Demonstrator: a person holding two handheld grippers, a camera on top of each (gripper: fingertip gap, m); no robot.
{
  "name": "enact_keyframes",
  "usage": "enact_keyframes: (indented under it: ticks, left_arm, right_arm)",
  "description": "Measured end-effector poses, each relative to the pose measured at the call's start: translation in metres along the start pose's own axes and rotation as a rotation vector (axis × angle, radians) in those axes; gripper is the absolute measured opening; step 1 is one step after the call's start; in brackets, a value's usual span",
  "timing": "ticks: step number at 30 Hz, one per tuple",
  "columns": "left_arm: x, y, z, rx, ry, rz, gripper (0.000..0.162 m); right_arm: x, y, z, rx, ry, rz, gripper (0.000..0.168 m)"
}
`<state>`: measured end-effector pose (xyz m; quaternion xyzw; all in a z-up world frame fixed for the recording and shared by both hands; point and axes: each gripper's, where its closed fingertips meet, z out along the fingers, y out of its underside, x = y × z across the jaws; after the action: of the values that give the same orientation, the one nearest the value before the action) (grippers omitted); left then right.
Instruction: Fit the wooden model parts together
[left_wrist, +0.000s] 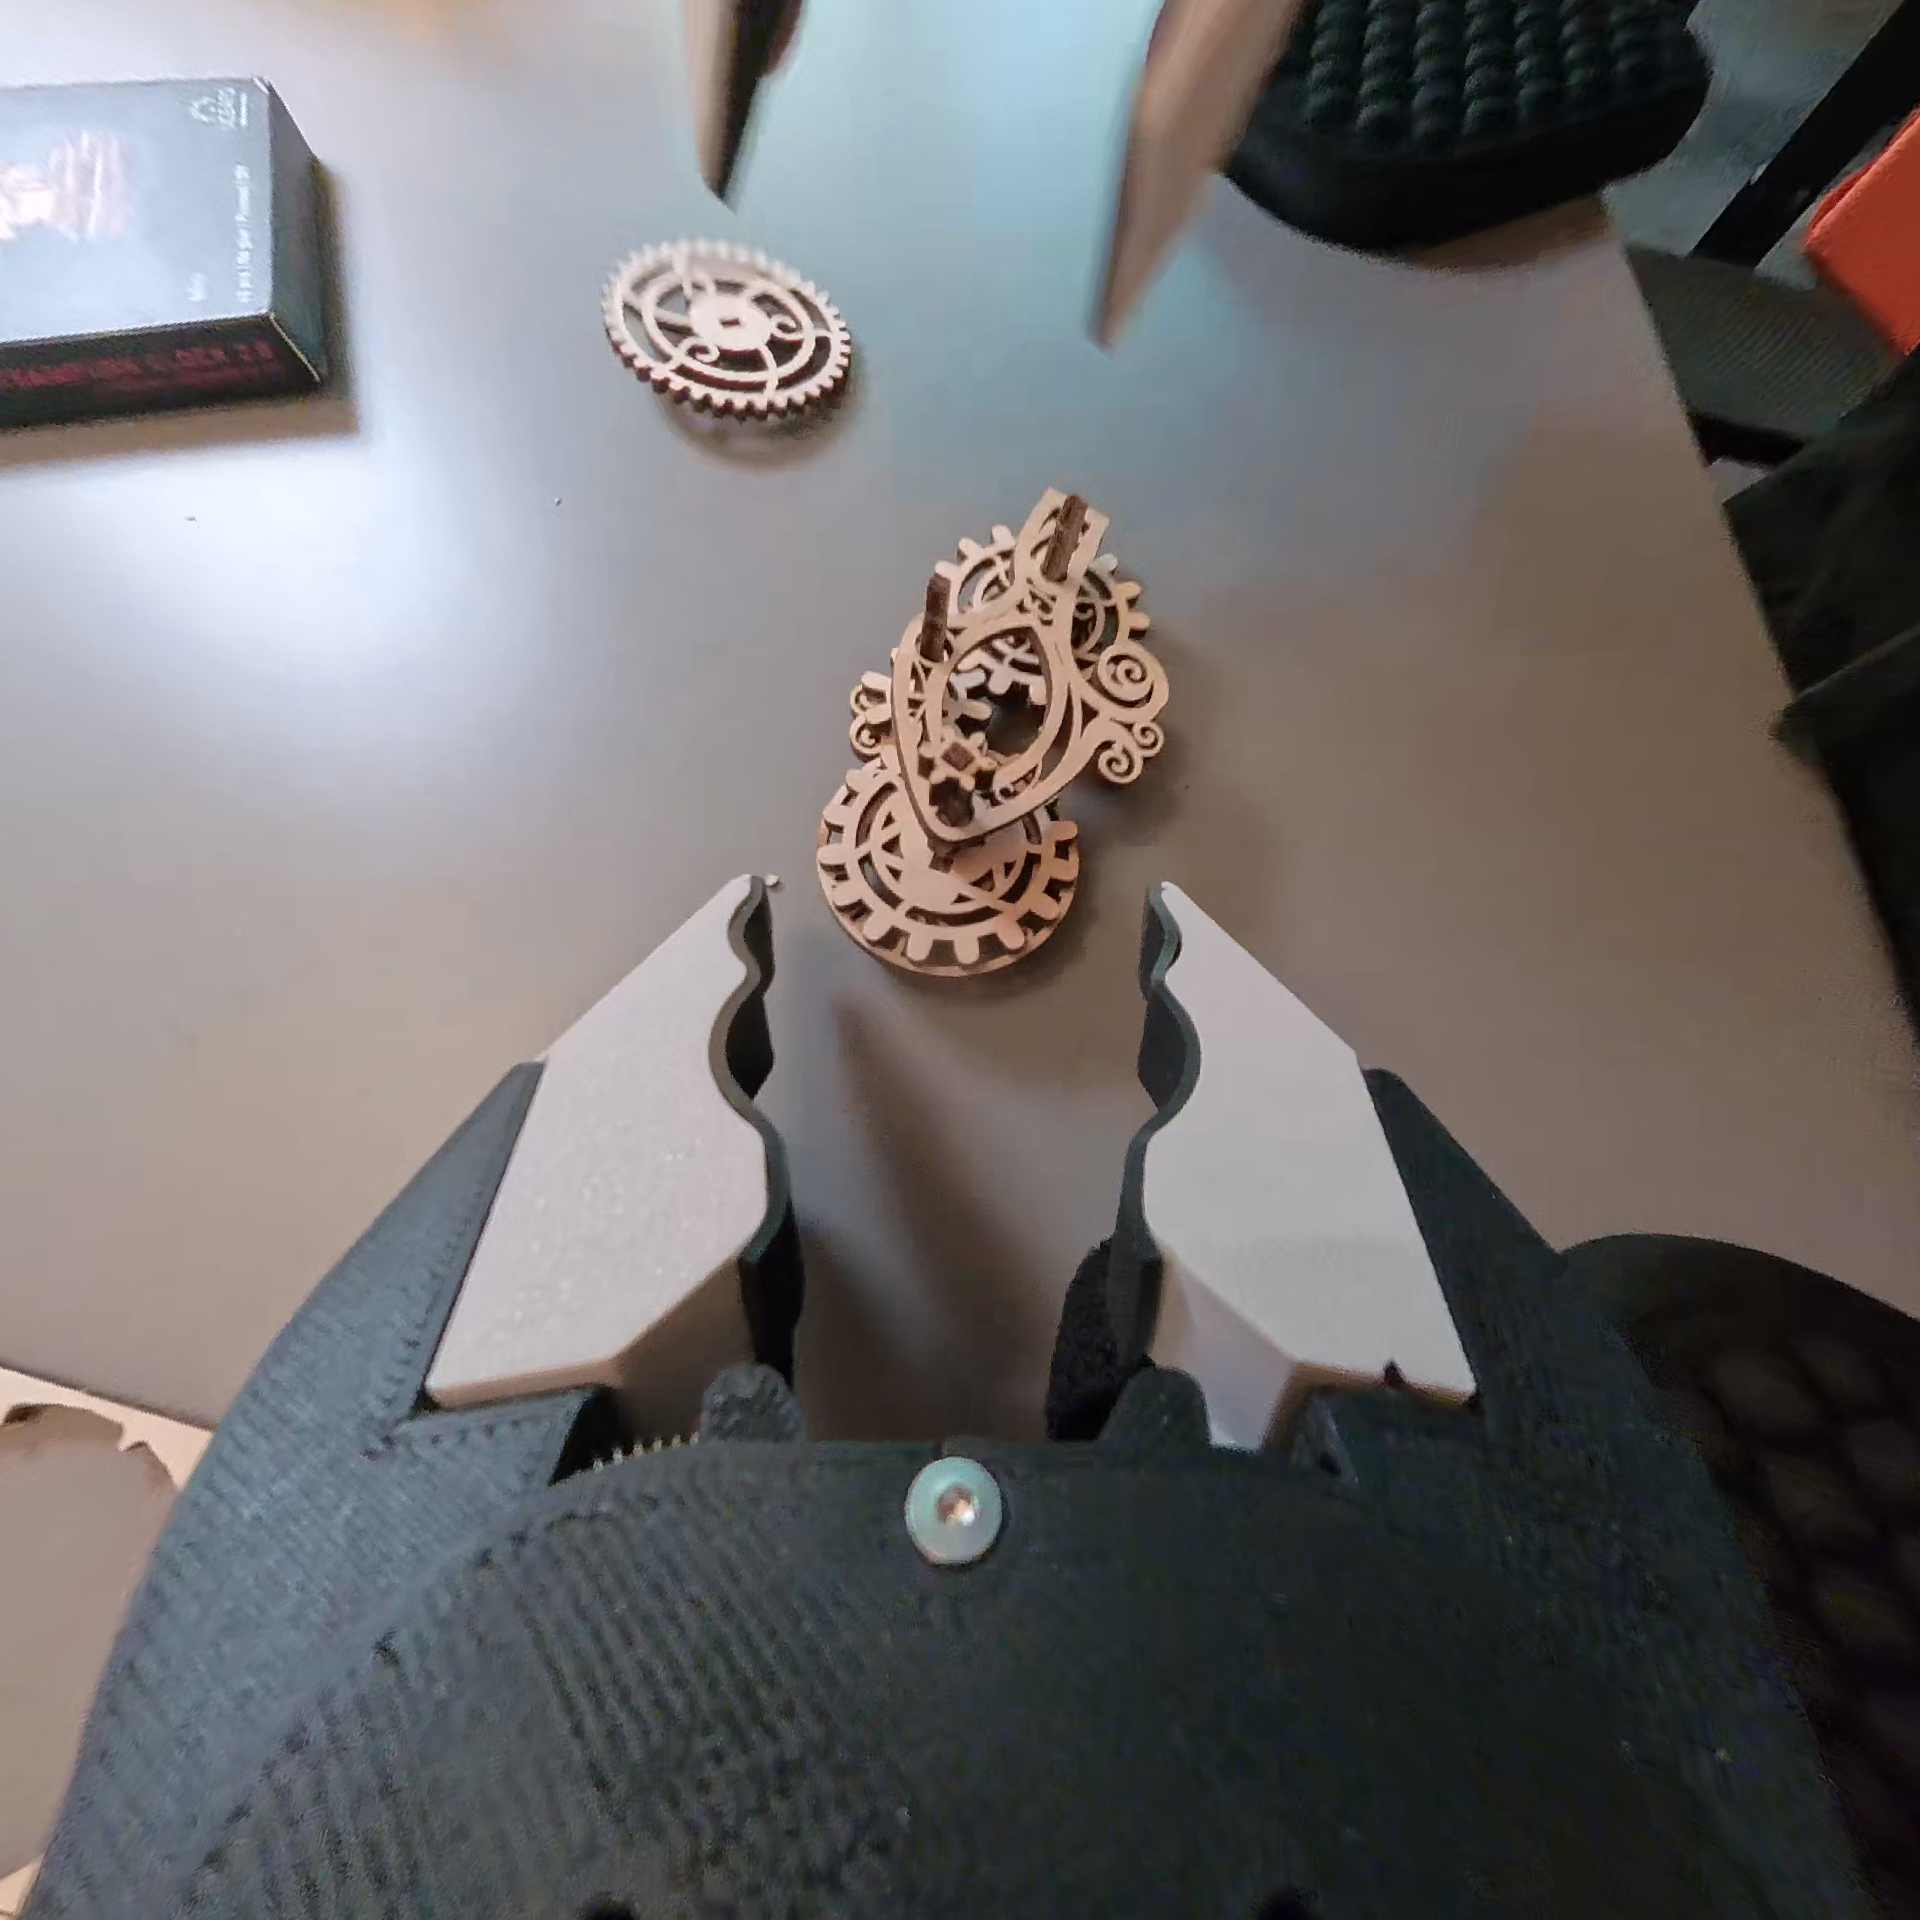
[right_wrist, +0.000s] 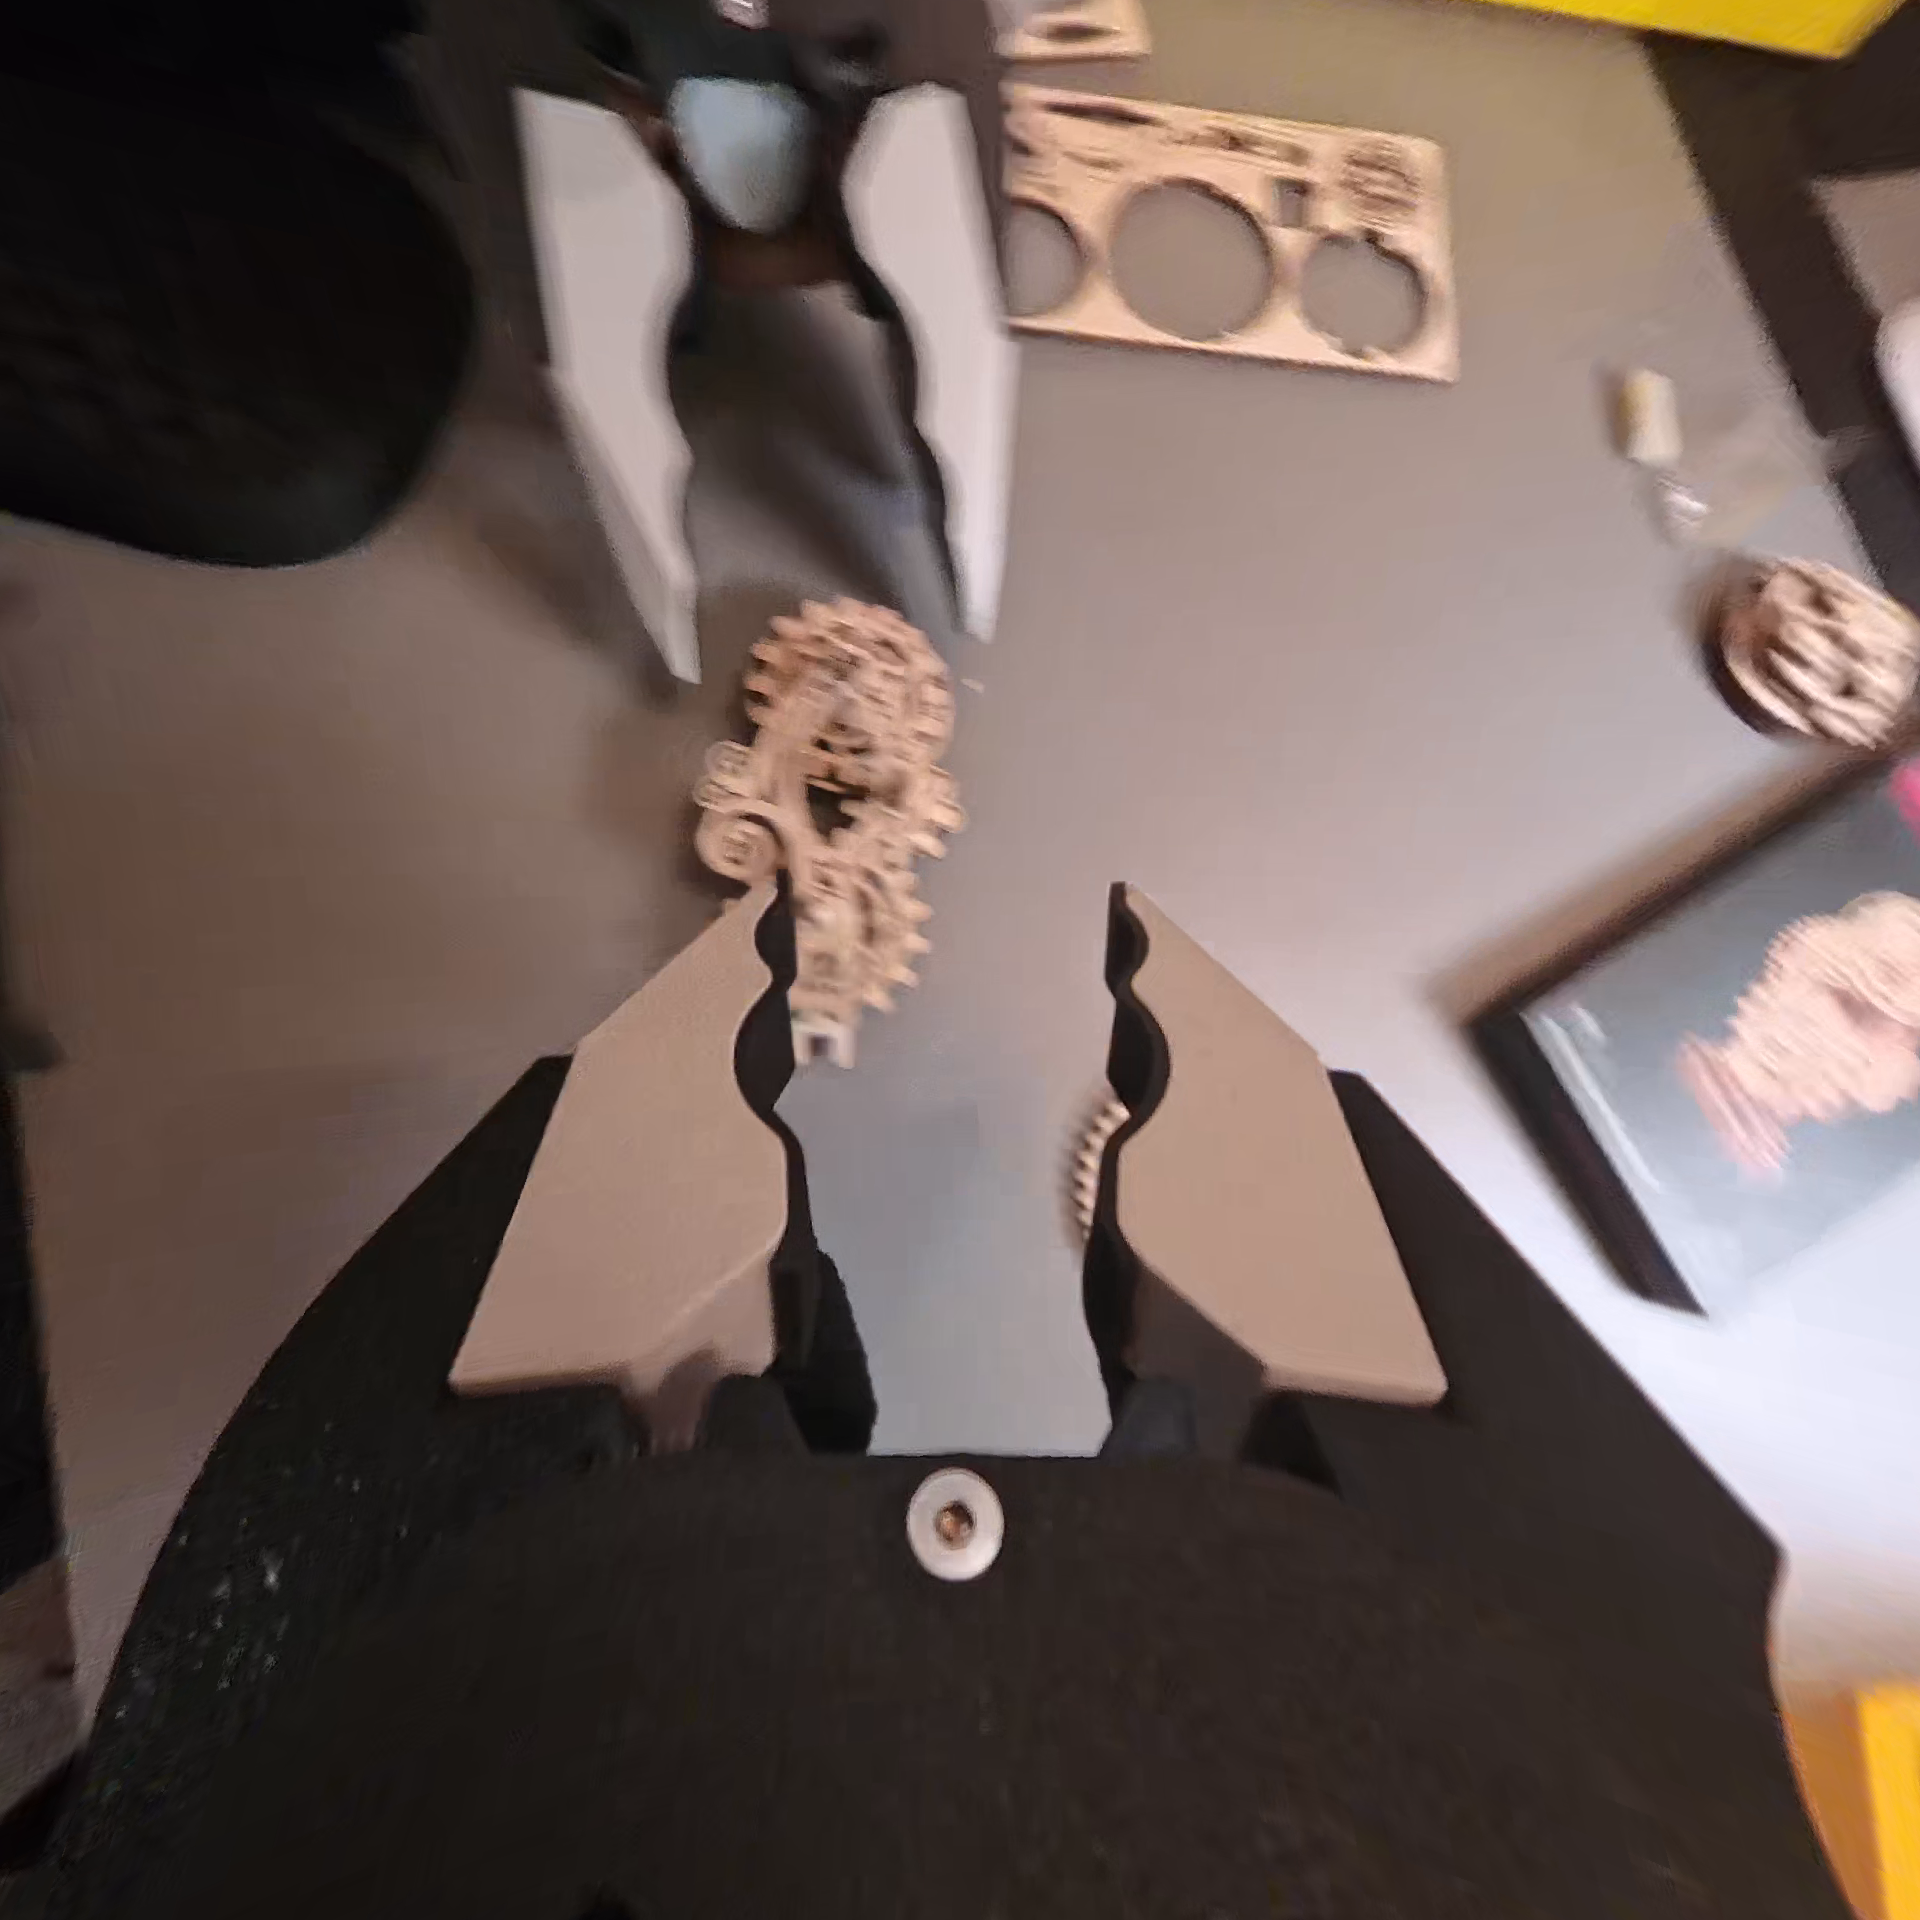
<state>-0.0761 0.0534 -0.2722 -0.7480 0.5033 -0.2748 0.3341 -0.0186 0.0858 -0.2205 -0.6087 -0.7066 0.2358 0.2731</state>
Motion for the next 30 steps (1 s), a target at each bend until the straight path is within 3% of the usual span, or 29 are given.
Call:
enact_keyframes:
  ticks: [1,3,6,10,15,20,25,30]
  left_arm:
    - [0.0,0.003,0.004,-0.024,-0.006,0.015,0.07]
    - [0.002,0.008,0.011,-0.063,-0.021,0.044,0.069]
    - [0.002,0.006,0.011,-0.07,-0.033,0.013,0.051]
    - [0.007,0.003,0.007,-0.05,0.037,-0.104,0.051]
    - [0.023,-0.013,-0.005,0.064,0.188,-0.197,0.053]
    - [0.035,-0.037,-0.024,0.254,0.266,-0.145,0.062]
    - [0.029,-0.049,-0.016,0.31,0.142,-0.048,0.054]
    - [0.033,-0.038,-0.003,0.233,0.12,-0.003,0.042]
  right_arm:
    - [-0.015,-0.004,0.01,-0.018,-0.035,-0.031,0.061]
    - [-0.033,-0.005,0.031,-0.07,-0.051,-0.09,0.067]
    - [-0.031,0.008,0.052,-0.179,0.033,-0.194,0.07]
    - [-0.036,0.008,0.056,-0.149,-0.023,-0.172,0.059]
    - [-0.049,0.002,0.039,-0.009,-0.367,0.073,0.057]
    - [-0.05,-0.014,0.012,0.207,-0.687,0.325,0.058]
    - [-0.052,-0.015,0.013,0.259,-0.743,0.353,0.058]
    - [-0.055,0.0,0.03,0.144,-0.653,0.272,0.058]
